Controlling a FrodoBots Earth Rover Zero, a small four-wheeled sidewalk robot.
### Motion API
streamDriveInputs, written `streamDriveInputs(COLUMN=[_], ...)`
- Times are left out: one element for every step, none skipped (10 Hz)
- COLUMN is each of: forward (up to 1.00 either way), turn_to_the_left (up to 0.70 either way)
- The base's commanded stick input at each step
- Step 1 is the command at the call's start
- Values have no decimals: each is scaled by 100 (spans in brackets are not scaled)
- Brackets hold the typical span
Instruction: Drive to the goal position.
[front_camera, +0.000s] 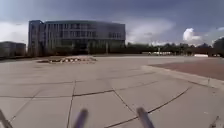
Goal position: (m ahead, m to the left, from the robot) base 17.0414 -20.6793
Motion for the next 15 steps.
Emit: streamDriveInputs(forward=[100,100,100,100,100,100,100,100,100,100,100,100,100,100,100], turn_to_the_left=[-2,-4,-31,-37,-32,-2,-2,-2,-2,-34,-40,-7,-2,-2,-2])
